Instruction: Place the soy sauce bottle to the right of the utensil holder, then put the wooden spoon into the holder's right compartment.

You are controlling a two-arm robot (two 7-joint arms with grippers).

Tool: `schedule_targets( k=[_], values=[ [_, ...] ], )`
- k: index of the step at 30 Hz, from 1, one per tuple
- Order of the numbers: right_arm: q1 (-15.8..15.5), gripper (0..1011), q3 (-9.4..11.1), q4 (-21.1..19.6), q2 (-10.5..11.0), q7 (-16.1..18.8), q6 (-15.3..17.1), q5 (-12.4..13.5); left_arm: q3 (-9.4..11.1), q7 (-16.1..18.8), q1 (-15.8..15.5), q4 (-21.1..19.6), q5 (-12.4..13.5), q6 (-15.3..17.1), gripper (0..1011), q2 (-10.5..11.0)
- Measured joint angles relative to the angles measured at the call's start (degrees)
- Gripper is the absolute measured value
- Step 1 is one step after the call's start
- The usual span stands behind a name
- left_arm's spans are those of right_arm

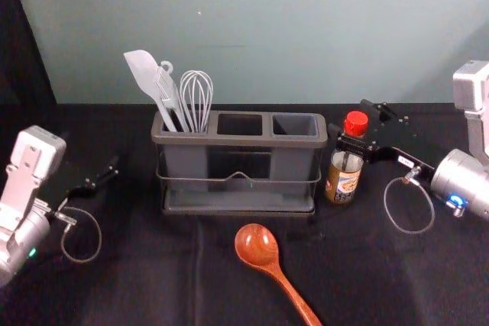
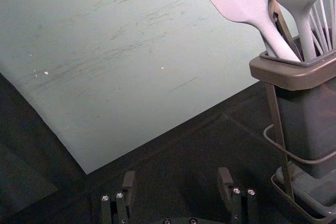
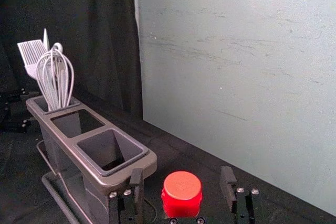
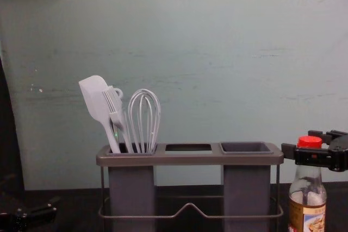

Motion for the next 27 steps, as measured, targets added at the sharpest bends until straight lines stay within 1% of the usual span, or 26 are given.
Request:
schedule_targets(
  k=[1, 3, 4, 24, 27],
  values=[
    [0.00, 921, 0.00, 0.00, 0.01, 0.01, -0.01, 0.00, 0.00, 0.00, 0.00, 0.00, 0.00, 0.00, 1011, 0.00],
    [0.00, 997, 0.00, 0.00, 0.01, 0.03, -0.03, 0.00, 0.00, 0.00, 0.00, 0.00, 0.00, 0.00, 1011, 0.00],
    [0.00, 1002, 0.00, 0.00, 0.01, 0.03, -0.03, 0.00, 0.00, 0.00, 0.00, 0.00, 0.00, 0.00, 1011, 0.00],
    [0.00, 1002, 0.00, 0.00, 0.01, 0.09, -0.05, 0.00, 0.00, 0.00, 0.00, 0.00, 0.00, 0.00, 1011, 0.00],
    [-0.57, 1002, 0.14, -1.68, 0.53, -0.75, -0.44, -0.84, 0.00, 0.00, 0.00, 0.00, 0.00, 0.00, 1012, 0.00]
  ],
)
